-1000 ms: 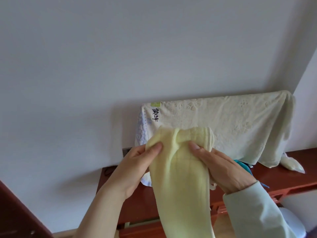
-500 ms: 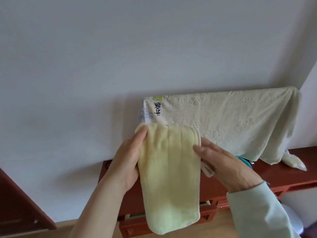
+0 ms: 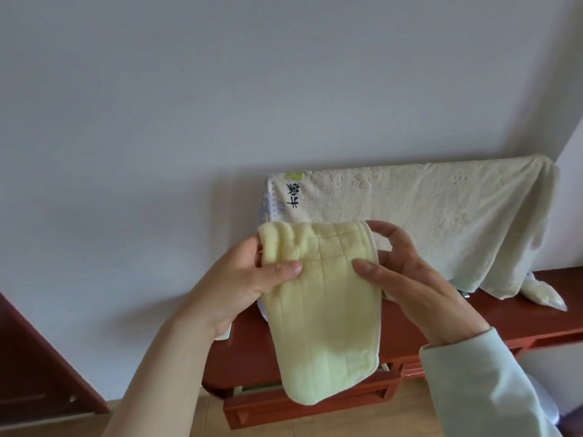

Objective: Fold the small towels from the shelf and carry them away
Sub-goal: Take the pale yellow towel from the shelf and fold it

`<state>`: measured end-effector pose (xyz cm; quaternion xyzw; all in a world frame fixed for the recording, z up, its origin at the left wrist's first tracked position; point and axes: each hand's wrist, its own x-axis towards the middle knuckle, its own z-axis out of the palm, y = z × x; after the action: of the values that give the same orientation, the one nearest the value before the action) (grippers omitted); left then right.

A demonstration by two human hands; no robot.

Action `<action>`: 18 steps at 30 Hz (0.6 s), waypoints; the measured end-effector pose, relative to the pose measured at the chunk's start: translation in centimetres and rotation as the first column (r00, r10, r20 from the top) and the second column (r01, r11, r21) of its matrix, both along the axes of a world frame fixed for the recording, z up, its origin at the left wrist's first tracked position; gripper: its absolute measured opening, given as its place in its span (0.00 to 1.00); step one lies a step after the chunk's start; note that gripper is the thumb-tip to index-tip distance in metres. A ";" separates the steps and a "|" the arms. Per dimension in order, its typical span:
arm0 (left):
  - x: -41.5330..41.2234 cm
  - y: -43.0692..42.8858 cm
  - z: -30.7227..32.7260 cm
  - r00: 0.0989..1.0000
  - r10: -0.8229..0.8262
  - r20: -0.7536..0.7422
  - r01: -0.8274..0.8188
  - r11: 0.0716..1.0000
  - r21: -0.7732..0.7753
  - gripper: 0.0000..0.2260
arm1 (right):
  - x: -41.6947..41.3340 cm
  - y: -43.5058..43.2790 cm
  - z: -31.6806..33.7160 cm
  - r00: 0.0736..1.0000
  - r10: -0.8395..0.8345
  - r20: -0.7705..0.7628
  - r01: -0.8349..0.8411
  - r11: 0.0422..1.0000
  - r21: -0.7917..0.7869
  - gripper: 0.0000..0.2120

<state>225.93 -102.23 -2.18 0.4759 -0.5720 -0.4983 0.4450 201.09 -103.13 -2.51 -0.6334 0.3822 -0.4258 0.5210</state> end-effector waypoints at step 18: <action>0.4 0.4 0.2 0.971 0.209 0.118 -0.174 0.952 -0.250 0.27 | -0.4 -1.1 -0.4 0.999 -0.039 0.013 0.040 0.995 -0.091 0.38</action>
<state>226.30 -101.80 -1.93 0.5072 -0.6090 -0.3451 0.5028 200.73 -104.26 -2.94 -0.6465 0.3718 -0.4567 0.4850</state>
